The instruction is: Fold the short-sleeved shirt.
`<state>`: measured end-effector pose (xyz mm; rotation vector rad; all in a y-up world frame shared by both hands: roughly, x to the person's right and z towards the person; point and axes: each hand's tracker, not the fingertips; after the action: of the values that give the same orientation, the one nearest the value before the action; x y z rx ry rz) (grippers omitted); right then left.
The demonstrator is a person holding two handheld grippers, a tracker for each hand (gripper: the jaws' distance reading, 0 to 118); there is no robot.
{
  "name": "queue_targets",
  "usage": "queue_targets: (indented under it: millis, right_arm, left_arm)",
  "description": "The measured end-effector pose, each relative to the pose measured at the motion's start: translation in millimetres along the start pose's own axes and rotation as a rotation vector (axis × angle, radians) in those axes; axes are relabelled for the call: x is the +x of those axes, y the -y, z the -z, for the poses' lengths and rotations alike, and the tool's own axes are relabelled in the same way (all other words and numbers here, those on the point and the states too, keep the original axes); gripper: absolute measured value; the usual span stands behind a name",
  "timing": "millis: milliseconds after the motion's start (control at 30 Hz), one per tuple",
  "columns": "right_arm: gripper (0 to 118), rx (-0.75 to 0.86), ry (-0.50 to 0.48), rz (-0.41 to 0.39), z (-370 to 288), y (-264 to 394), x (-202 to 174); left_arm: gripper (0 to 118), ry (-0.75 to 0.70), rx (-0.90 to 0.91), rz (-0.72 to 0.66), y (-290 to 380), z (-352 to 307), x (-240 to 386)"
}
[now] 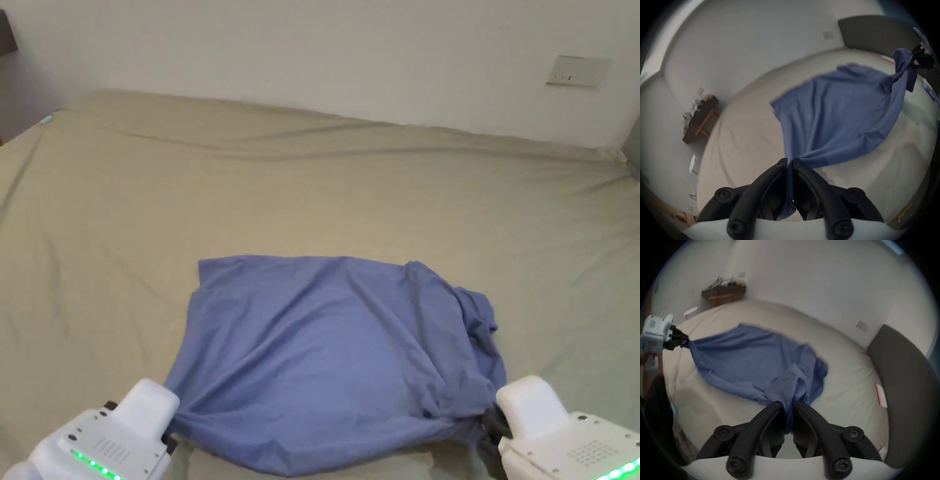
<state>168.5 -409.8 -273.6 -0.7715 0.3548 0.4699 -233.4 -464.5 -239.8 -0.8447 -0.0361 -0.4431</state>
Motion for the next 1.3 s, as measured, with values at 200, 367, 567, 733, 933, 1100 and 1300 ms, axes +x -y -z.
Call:
queue_targets:
  millis: [200,367,567,733,933,1100,1300]
  right_arm:
    - [10,-0.251,-0.091,0.008,-14.3,74.7,-37.0]
    - [10,-0.379,-0.129,0.073,-48.0,96.1,-38.2]
    - [10,-0.442,-0.141,0.096,-67.2,102.4,-46.3]
    - [68,-0.428,-0.142,0.213,-32.0,109.0,-38.0]
    - [107,-0.184,-0.171,0.417,-71.0,61.1,18.3]
    - [107,0.274,0.081,0.309,-145.0,-24.7,19.3]
    - [99,0.551,0.242,0.221,-182.1,-91.0,-16.4]
  left_arm:
    - [5,0.005,-0.094,0.137,66.5,-24.2,20.6]
    - [5,0.031,-0.126,0.075,81.7,-53.7,5.9]
    - [5,0.066,-0.159,0.105,93.7,-71.6,16.2]
    - [24,0.1,-0.18,0.041,93.5,-51.4,25.1]
    - [112,0.117,0.023,-0.199,42.7,-72.5,9.0]
    - [111,0.066,0.356,-0.38,-39.2,-127.8,-12.0]
    - [85,-0.136,0.732,-0.397,-112.1,-201.1,-8.6]
